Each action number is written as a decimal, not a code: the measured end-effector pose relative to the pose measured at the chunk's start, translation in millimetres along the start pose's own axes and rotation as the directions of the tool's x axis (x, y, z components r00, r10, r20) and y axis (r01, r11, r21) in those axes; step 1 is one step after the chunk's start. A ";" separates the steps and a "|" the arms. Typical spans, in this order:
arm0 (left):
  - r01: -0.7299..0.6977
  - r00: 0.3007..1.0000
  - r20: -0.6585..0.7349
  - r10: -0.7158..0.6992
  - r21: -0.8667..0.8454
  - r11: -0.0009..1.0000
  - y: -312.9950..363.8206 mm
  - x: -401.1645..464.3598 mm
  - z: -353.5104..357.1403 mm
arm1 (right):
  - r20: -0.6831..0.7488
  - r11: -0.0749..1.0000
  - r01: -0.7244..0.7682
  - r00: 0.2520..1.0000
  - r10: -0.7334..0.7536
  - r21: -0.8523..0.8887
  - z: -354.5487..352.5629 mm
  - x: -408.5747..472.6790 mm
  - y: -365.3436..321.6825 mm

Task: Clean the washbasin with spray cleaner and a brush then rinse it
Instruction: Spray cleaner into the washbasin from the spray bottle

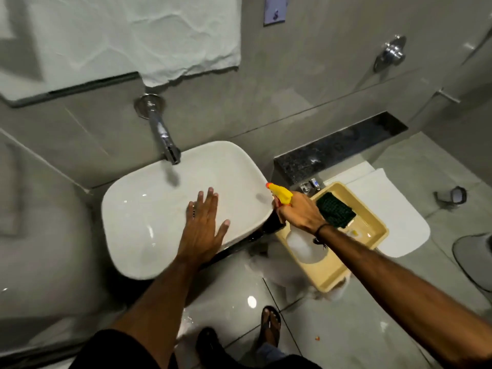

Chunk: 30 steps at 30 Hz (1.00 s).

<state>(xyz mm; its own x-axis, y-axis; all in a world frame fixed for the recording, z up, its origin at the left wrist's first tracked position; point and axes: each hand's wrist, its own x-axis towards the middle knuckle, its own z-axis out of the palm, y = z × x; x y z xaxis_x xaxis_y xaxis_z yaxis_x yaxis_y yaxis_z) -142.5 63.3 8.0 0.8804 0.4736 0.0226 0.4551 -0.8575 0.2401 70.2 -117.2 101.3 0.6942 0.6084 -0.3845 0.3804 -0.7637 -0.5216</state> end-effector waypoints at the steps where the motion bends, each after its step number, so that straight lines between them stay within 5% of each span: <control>1: 0.036 0.999 -0.015 -0.036 0.008 0.999 -20.1 -15.1 -5.2 | 0.024 1.000 0.012 1.000 -0.011 -0.008 2.5 -4.2 -16.5; 9: 0.298 0.951 -0.069 -0.301 -0.053 0.953 -112.3 -89.1 -22.4 | 0.146 0.973 0.142 0.983 -0.116 -0.183 51.9 -23.9 -111.7; 30: 0.301 0.950 -0.063 -0.304 -0.064 0.952 -111.1 -88.8 -28.0 | 0.167 0.977 0.205 0.967 -0.192 -0.061 72.3 -44.0 -116.9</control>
<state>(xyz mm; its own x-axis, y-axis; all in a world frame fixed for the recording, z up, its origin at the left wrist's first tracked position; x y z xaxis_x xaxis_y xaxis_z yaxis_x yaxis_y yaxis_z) -275.0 122.1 6.5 0.6899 0.7239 0.0096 0.6891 -0.6607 0.2976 -49.0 -39.0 124.1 0.4964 0.7711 -0.3987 0.5510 -0.6348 -0.5417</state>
